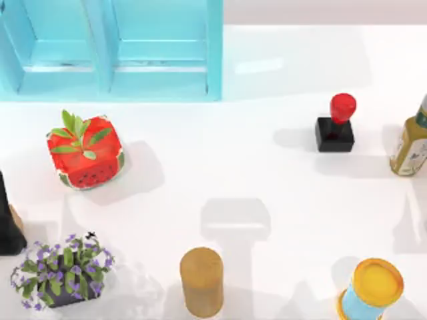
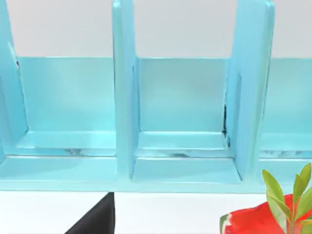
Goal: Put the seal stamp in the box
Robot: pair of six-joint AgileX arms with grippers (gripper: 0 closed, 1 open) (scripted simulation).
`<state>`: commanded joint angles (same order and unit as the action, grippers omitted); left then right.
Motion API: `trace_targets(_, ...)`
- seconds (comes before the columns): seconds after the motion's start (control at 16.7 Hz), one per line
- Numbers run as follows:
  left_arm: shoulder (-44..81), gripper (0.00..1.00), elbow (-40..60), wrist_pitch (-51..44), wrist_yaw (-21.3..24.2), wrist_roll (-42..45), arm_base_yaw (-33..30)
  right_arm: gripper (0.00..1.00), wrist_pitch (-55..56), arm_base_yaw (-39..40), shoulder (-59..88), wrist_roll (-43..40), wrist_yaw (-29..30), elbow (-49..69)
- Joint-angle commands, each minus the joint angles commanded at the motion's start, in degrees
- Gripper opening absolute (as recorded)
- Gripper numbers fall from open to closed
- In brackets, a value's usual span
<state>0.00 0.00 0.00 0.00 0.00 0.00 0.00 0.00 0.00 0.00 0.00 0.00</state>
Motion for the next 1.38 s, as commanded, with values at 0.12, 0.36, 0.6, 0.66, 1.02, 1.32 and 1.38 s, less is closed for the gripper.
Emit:
trace_targets(0.12,0.0,1.00,0.0,0.0,0.0,0.0,0.0,1.00,0.0,0.0,0.0,0.0,0.0,0.0)
trace_targets(0.36,0.0,1.00,0.0,0.0,0.0,0.0,0.0,1.00,-3.4,0.4,5.5,1.2,-0.1,4.7)
trace_targets(0.6,0.0,1.00,0.0,0.0,0.0,0.0,0.0,1.00,-12.8,1.2,19.6,3.5,0.5,17.0)
trace_targets(0.66,0.0,1.00,0.0,0.0,0.0,0.0,0.0,1.00,-15.9,1.4,24.1,4.1,0.8,20.9)
trace_targets(1.02,0.0,1.00,0.0,0.0,0.0,0.0,0.0,1.00,-40.4,3.7,57.0,6.9,4.2,48.7)
trace_targets(1.32,0.0,1.00,0.0,0.0,0.0,0.0,0.0,1.00,-61.6,7.7,85.2,8.8,6.9,75.5)
trace_targets(1.38,0.0,1.00,0.0,0.0,0.0,0.0,0.0,1.00,-65.3,8.7,90.4,9.3,7.1,81.2)
